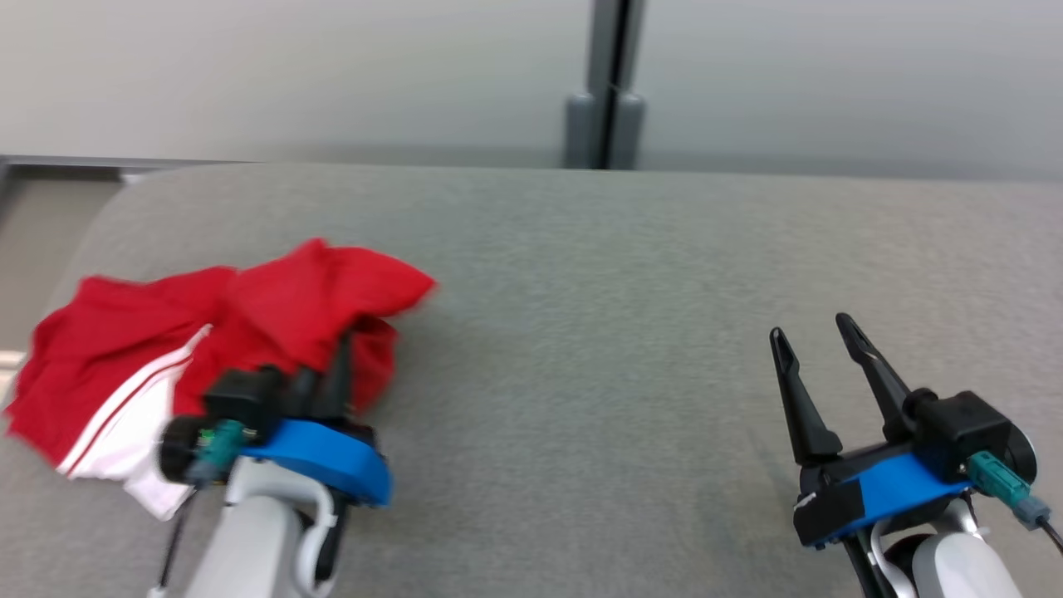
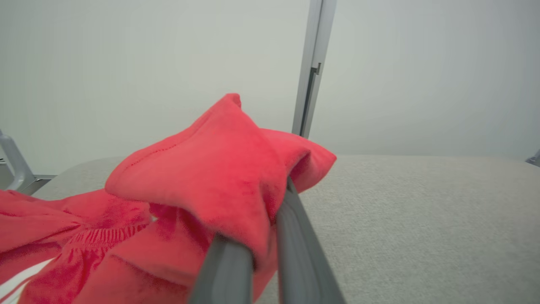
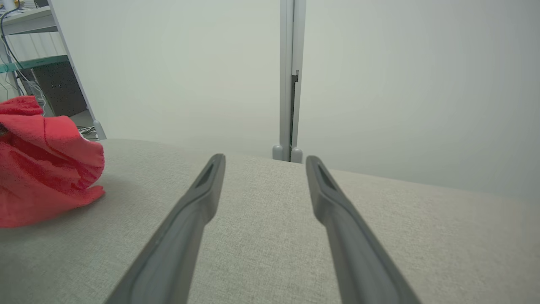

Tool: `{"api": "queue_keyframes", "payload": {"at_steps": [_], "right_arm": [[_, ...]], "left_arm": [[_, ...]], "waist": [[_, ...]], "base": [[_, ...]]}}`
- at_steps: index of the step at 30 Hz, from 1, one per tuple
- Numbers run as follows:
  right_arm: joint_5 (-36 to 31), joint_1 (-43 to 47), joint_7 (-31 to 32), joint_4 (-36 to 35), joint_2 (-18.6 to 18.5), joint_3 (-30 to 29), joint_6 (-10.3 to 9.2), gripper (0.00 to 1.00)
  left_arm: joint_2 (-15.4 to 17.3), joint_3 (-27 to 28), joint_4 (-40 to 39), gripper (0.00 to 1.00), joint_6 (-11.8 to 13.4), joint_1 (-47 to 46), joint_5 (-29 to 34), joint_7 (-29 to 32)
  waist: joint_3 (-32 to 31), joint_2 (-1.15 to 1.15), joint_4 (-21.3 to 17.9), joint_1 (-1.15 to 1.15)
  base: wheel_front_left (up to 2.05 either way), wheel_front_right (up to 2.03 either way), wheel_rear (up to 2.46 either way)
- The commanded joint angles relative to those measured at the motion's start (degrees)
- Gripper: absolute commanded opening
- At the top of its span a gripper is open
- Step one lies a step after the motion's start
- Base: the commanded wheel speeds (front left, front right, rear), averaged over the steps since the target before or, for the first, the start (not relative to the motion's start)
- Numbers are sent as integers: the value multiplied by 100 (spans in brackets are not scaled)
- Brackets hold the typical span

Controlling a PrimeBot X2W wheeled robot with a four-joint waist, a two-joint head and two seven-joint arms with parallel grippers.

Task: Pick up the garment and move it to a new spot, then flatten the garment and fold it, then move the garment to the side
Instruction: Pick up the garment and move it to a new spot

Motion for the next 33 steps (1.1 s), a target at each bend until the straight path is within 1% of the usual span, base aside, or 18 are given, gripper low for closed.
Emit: {"api": "queue_keyframes", "payload": {"at_steps": [1,6,11,16,18,19,21,24,28,32,33], "right_arm": [[2,46,17,-41,11,-18,0,100],[7,-29,23,-159,33,-89,0,100],[87,-145,-53,-192,86,-107,0,100],[164,-231,-221,-54,140,-144,0,100],[203,-273,-292,9,153,-151,0,100],[206,-296,-327,39,161,-141,0,100],[220,-328,-379,114,168,-159,0,100],[234,-319,-420,205,177,-192,0,100],[204,-313,-411,266,179,-183,0,100],[146,-211,-351,268,177,-238,0,100],[140,-189,-326,258,177,-237,0,100]], "left_arm": [[-43,-176,-66,0,-47,0,52,73],[-181,-1156,-247,0,-125,-334,-7,318],[-240,-2171,-159,0,-115,-768,-315,372],[-279,-3050,119,0,-116,-1137,-612,379],[-271,-3272,270,0,-117,-1273,-678,313],[-265,-3333,362,19,-117,-1314,-709,273],[-279,-3488,494,100,-117,-1373,-760,165],[-266,-3596,589,100,-117,-1480,-740,-40],[-223,-3588,555,100,-96,-1478,-720,-238],[-108,-3415,357,100,87,-1267,-760,-368],[-44,-3317,294,100,176,-1208,-767,-386]], "waist": [[-43,2,-182,1],[240,2,-774,1],[659,2,-1351,1],[1009,2,-1719,1],[1101,2,-1795,1],[1128,2,-1816,1],[1128,2,-1816,1],[1032,2,-1711,1],[794,2,-1481,1],[527,2,-1175,1],[471,2,-1102,1]], "base": [[0,0,0],[0,0,0],[0,0,0],[0,0,0],[0,0,0],[0,0,0],[0,0,0],[0,0,0],[0,0,0],[0,0,0],[0,0,0]]}}
